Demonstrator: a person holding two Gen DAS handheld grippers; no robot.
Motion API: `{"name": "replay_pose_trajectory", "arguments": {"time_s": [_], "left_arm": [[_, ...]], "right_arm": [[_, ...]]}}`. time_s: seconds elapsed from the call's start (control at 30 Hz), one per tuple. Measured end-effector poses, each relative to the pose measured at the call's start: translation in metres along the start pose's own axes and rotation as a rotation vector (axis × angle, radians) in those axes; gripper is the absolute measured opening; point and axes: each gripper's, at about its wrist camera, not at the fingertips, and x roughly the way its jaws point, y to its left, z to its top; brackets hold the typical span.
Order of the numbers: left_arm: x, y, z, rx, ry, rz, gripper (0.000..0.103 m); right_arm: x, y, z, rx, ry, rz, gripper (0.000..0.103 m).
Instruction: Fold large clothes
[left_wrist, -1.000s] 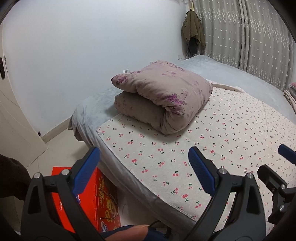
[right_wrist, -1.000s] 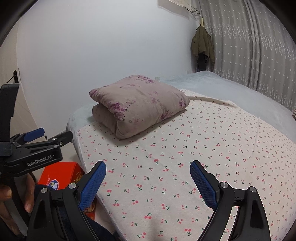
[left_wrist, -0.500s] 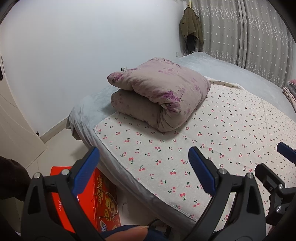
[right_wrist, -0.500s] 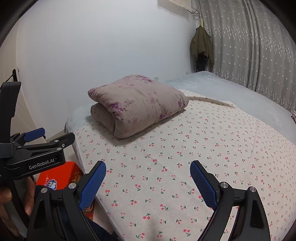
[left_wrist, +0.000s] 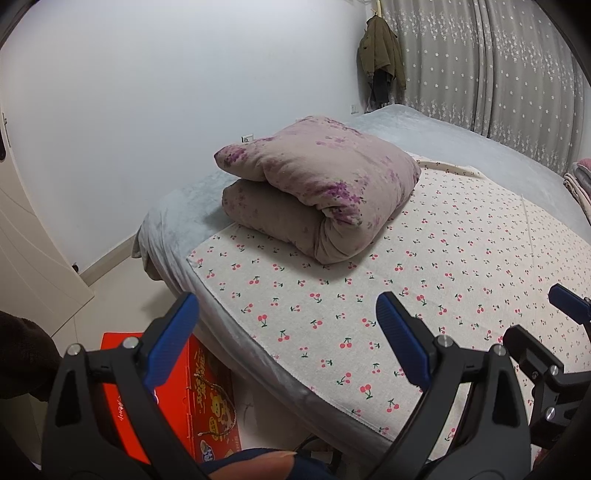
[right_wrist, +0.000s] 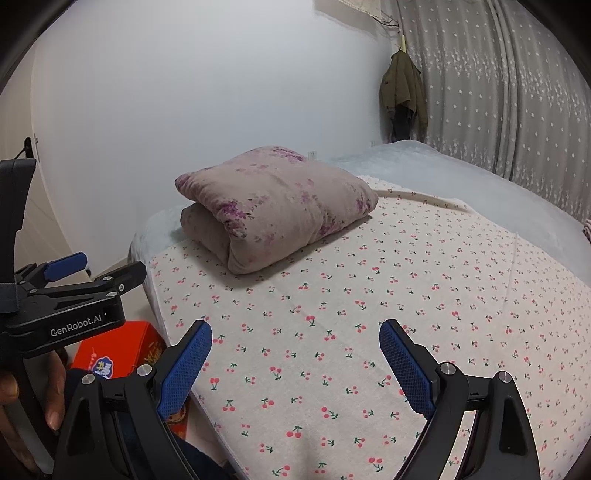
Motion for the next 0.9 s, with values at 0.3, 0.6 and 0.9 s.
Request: {"name": "replay_pose_trajectory", "arguments": {"time_s": [0.3,0.6,0.9], "left_arm": [[-0.0019,-0.0034,-0.0006,0.009,-0.003,0.002,0.096],[-0.0022,-0.0038,-0.0007,0.011,-0.005,0.002,0.096],[-0.0025,-0.0037,-0.0011,0.013,-0.009,0.008,0.096]], "right_arm": [[0.0001,0.0003,0.0001,0.001,0.001,0.002,0.093],[0.0028,0.0023,0.0005,0.005,0.003,0.003,0.093],[0.0036,0.0030,-0.0001,0.008,0.002,0.005,0.093]]}}
